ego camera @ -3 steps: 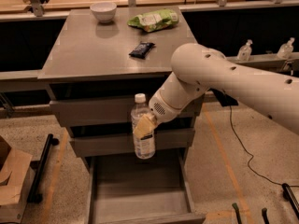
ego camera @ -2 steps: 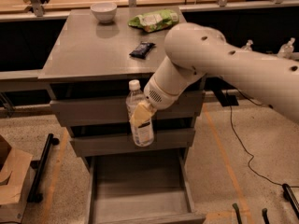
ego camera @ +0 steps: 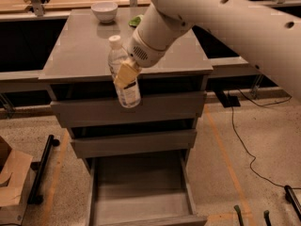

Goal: Pick blue plastic bottle from bottom drawer and place on counter

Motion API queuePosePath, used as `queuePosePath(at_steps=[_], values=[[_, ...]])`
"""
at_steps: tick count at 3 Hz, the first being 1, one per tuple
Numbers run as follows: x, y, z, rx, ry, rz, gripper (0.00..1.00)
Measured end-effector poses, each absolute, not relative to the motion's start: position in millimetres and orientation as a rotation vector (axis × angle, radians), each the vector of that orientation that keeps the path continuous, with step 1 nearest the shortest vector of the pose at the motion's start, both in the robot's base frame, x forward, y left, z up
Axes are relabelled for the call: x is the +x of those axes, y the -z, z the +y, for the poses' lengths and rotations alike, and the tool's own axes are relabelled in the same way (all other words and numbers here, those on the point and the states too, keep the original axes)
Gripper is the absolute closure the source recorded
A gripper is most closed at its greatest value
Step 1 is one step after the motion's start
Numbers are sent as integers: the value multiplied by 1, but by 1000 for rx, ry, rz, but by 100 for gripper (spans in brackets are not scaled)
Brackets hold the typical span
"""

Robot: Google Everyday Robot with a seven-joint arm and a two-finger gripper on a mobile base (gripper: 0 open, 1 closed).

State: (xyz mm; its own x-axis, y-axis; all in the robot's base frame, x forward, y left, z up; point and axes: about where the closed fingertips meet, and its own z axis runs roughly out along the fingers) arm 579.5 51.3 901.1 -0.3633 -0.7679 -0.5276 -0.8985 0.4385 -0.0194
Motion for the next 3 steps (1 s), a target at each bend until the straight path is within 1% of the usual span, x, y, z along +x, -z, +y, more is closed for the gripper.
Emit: queuePosePath(at_steps=[2,3], values=[[582,-917,54,-1380,-362,2190,100],[599,-924,55,-1410,-317,2156,100]])
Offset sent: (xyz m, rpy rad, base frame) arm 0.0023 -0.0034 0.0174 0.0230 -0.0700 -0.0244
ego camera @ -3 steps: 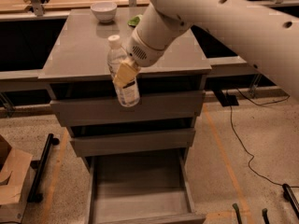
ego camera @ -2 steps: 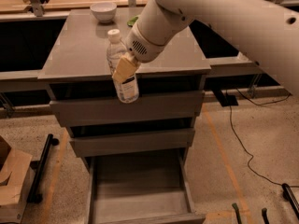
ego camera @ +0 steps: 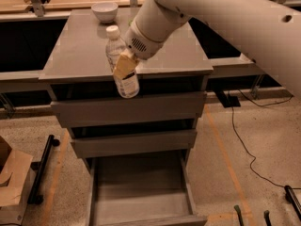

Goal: Pick blue plastic bottle from bottom drawer and place on counter

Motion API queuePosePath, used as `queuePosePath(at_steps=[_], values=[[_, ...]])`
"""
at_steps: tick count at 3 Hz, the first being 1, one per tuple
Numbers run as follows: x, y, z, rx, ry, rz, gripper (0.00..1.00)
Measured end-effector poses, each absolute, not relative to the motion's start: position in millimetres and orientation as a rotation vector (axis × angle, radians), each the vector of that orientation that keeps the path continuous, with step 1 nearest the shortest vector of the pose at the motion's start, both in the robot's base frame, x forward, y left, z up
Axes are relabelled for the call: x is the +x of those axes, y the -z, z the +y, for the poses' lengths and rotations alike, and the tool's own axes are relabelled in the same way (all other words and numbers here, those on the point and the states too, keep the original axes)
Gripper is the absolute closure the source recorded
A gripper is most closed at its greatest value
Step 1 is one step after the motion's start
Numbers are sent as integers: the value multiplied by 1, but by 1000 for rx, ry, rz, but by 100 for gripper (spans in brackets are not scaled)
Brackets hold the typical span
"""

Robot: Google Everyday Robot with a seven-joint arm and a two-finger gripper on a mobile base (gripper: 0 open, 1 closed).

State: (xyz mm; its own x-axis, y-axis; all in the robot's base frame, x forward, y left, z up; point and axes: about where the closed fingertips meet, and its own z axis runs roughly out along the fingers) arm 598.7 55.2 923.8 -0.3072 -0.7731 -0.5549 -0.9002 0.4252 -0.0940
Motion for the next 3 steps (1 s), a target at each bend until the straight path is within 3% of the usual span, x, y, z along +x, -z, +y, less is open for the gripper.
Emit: queuePosePath(at_steps=[3], values=[[687,-926,76,-1477,-369,2044,100]])
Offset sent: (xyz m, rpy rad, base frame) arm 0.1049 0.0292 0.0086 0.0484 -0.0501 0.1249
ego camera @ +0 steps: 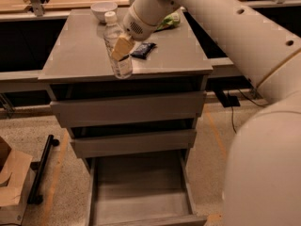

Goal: Pick blue plastic bottle from bottom drawer and place on counter

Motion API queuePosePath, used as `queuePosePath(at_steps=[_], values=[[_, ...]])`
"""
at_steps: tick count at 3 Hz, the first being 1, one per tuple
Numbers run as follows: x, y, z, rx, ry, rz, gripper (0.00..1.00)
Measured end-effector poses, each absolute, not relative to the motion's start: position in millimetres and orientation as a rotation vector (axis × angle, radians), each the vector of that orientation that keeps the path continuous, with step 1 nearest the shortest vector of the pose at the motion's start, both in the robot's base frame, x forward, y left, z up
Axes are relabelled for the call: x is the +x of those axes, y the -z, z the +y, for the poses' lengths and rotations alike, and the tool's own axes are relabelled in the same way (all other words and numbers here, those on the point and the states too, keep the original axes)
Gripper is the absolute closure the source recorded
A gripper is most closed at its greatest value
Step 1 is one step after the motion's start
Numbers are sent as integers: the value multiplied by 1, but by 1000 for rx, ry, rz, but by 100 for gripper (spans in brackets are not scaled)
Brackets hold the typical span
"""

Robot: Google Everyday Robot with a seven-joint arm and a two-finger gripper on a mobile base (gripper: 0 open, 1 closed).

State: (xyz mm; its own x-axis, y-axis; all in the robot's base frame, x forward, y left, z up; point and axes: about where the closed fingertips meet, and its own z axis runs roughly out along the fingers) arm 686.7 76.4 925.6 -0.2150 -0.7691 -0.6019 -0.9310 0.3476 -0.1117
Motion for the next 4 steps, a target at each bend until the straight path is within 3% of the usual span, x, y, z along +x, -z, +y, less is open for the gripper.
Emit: queuePosePath(at_steps=[2,4], values=[[742,-928,70,-1398,-424,1975,100],[783,-924,90,-1400,-474,1919,59]])
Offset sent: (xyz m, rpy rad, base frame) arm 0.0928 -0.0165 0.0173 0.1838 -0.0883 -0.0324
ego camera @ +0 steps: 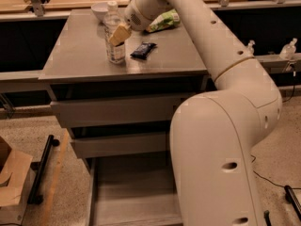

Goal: Pick blue plastic bottle from bottom drawer and place on counter

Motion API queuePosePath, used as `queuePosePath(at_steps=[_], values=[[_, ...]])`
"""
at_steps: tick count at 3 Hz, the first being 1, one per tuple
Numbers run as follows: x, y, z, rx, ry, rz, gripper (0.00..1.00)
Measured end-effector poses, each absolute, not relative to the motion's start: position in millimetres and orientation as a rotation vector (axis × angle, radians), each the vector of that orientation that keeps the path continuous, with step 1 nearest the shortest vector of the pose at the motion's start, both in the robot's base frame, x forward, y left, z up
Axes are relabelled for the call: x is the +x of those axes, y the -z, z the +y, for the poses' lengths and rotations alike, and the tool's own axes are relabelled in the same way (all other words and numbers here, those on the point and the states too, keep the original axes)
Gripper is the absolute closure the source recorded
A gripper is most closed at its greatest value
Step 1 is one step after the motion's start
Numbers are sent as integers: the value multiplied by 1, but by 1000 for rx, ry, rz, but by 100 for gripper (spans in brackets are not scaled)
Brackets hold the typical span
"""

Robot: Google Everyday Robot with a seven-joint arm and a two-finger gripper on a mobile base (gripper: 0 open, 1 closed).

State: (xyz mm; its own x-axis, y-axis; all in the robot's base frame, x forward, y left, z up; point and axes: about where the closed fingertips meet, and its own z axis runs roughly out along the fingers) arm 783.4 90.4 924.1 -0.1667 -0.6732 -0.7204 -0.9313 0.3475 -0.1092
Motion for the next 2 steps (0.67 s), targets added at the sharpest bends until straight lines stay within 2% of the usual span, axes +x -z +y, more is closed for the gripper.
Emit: queuePosePath(at_steps=[2], values=[[793,-923,101,-1435,-456,1923,13]])
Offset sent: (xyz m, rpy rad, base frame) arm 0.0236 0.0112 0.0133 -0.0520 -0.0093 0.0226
